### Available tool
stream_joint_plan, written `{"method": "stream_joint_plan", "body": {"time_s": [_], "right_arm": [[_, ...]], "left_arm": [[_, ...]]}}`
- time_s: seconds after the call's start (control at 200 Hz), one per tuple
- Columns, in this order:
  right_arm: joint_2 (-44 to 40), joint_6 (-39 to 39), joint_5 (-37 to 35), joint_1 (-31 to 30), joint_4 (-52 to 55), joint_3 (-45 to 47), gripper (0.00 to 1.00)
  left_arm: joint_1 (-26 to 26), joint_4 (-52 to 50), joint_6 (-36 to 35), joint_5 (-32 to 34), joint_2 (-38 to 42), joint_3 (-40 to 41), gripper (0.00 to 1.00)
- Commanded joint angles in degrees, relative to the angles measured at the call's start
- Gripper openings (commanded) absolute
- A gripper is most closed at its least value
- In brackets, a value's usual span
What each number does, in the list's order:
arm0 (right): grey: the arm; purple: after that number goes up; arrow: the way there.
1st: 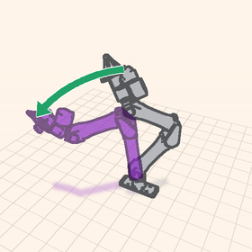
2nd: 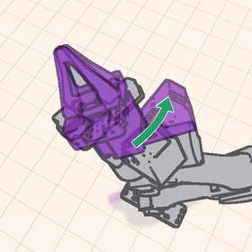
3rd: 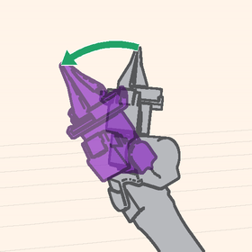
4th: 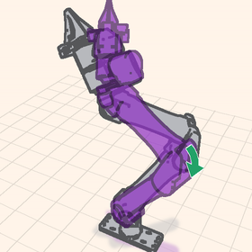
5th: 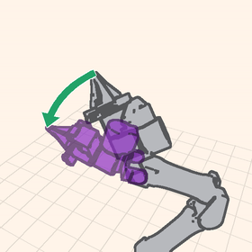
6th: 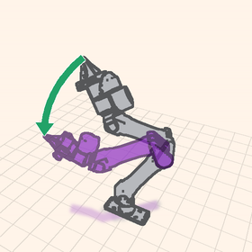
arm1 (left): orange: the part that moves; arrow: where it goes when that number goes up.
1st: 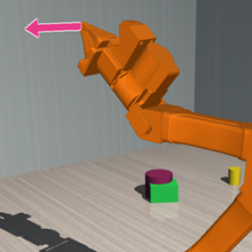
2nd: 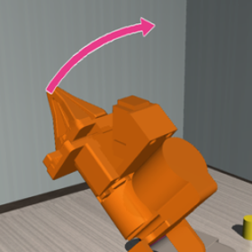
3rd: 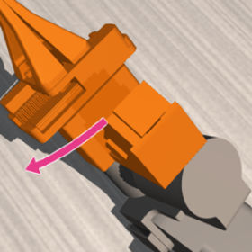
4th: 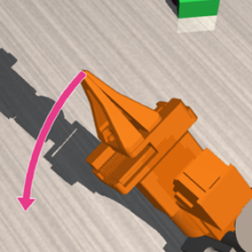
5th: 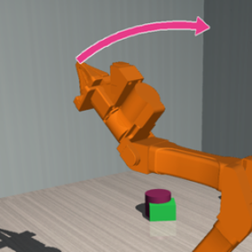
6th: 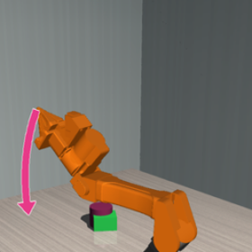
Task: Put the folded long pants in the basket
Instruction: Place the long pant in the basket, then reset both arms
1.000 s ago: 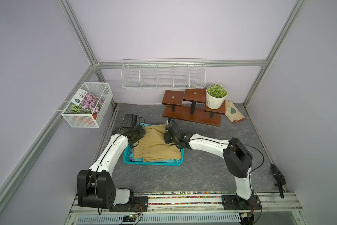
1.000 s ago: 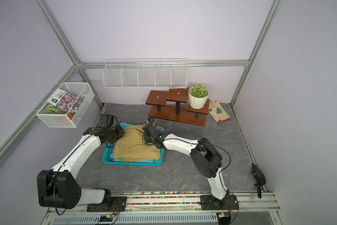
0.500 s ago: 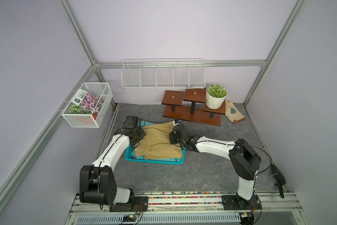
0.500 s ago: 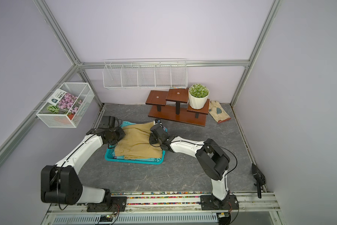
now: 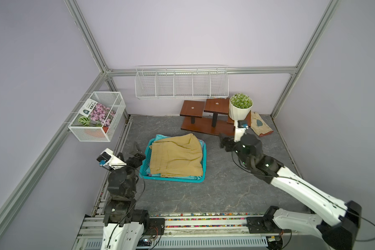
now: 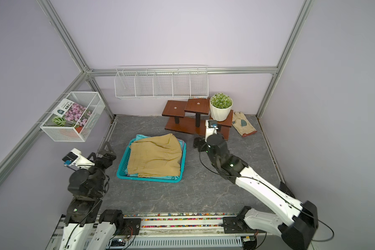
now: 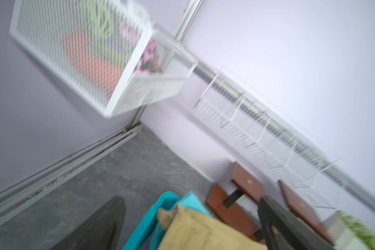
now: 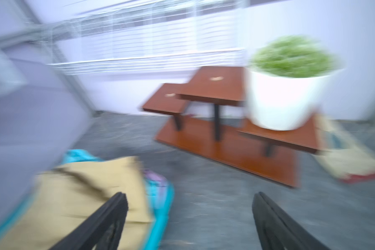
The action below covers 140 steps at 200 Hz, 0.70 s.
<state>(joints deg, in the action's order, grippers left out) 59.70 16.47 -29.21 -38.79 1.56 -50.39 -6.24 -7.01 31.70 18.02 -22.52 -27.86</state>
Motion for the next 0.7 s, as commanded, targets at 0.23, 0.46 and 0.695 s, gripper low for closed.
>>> {"method": "stream_joint_plan", "body": {"time_s": [0.23, 0.46, 0.695], "right_arm": [[-2.10, -11.97, -11.39, 18.21, -22.98, 28.87, 0.96], [9.60, -12.51, -1.98, 30.33, -40.15, 34.06, 0.96], [22.85, -15.14, 12.31, 32.47, -52.89, 31.92, 0.97]], "left_arm": [[0.99, 41.35, -10.92, 28.82, -14.05, 28.36, 1.00], [15.83, 55.44, -5.45, 6.73, -38.23, 24.42, 1.00], [17.48, 64.54, -10.07, -3.60, -52.39, 20.72, 1.00]]}}
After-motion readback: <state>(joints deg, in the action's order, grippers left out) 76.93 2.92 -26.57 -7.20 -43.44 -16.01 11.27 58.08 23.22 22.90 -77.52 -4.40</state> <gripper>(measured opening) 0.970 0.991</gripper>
